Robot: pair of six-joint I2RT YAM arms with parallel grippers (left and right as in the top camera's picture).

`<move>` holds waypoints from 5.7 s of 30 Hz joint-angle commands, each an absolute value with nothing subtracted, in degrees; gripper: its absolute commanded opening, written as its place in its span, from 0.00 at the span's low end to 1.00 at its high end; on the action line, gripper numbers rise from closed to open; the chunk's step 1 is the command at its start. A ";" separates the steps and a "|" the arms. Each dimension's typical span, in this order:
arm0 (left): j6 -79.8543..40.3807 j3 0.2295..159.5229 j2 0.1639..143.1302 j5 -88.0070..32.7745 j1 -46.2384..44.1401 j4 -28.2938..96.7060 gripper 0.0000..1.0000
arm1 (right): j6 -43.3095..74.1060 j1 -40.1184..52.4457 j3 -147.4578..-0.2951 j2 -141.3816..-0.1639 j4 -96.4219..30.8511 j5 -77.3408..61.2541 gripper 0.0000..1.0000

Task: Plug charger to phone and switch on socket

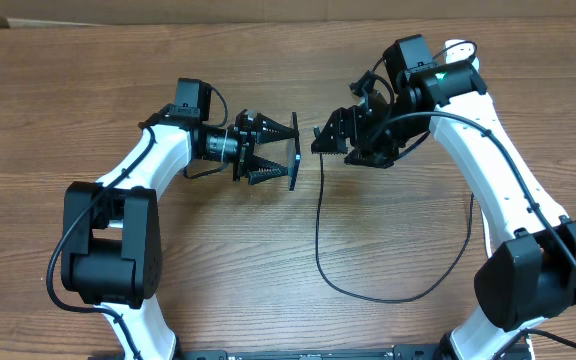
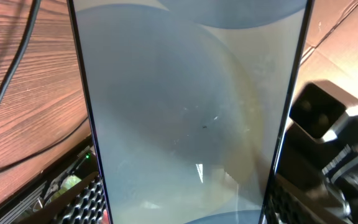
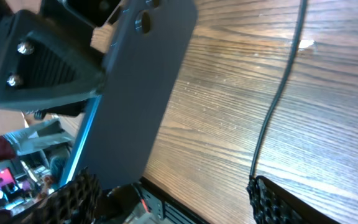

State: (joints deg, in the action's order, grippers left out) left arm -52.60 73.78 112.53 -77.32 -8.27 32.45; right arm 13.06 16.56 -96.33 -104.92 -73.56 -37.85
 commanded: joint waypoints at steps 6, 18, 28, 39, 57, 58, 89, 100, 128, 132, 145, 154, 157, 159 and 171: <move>-52.97 75.18 111.72 -77.93 -9.93 32.58 0.52 | 10.44 23.94 -98.76 -103.07 -69.21 -34.48 0.77; -52.95 75.18 111.72 -77.76 -11.07 32.69 0.52 | 10.66 24.69 -98.76 -103.07 -68.05 -34.52 0.77; -52.71 75.18 111.72 -75.13 -11.07 32.71 0.52 | 15.27 24.69 -101.82 -103.07 -69.58 -29.39 0.77; -52.25 75.18 111.72 -73.82 -13.17 32.67 0.51 | 22.98 24.75 -103.46 -103.20 -71.50 -25.23 0.66; -52.27 75.18 111.72 -73.93 -13.21 32.69 0.51 | 27.03 24.75 -102.26 -104.51 -75.35 -23.62 0.61; -52.27 75.18 111.72 -73.93 -13.21 32.69 0.51 | 27.53 24.75 -102.26 -104.51 -75.31 -23.62 0.60; -51.86 75.16 111.72 -73.95 -13.21 32.69 0.51 | 31.53 27.05 -102.21 -106.80 -76.82 -18.02 0.54; -51.86 75.18 111.72 -73.93 -13.21 32.71 0.51 | 31.51 27.05 -102.21 -106.80 -76.90 -18.02 0.54; -51.86 75.18 111.72 -72.64 -13.21 32.71 0.51 | 31.51 26.89 -103.20 -106.80 -76.36 -17.98 0.78; -51.86 75.18 111.72 -72.38 -13.21 32.71 0.51 | 31.51 26.89 -103.20 -106.80 -76.38 -18.00 0.77; -51.86 75.16 111.72 -72.40 -13.21 32.71 0.51 | 31.51 26.87 -103.20 -106.80 -75.94 -18.02 0.77; -51.86 75.18 111.72 -72.42 -13.21 32.71 0.51 | 31.51 26.85 -104.01 -106.61 -76.53 -18.02 0.77; -51.86 75.18 111.72 -72.49 -13.21 32.73 0.51 | 31.07 26.30 -106.43 -106.24 -78.15 -18.00 0.77; -51.86 75.18 111.72 -72.73 -13.21 32.73 0.50 | 31.05 25.67 -108.64 -105.54 -79.53 -17.98 0.77; -51.94 75.18 111.72 -73.06 -13.21 32.73 0.51 | 35.00 26.96 -112.36 -99.48 -87.37 -10.85 0.70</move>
State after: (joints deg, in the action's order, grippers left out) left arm -52.56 73.78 112.53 -70.85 -13.15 32.75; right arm 32.38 25.41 -111.44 -100.79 -86.85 -15.29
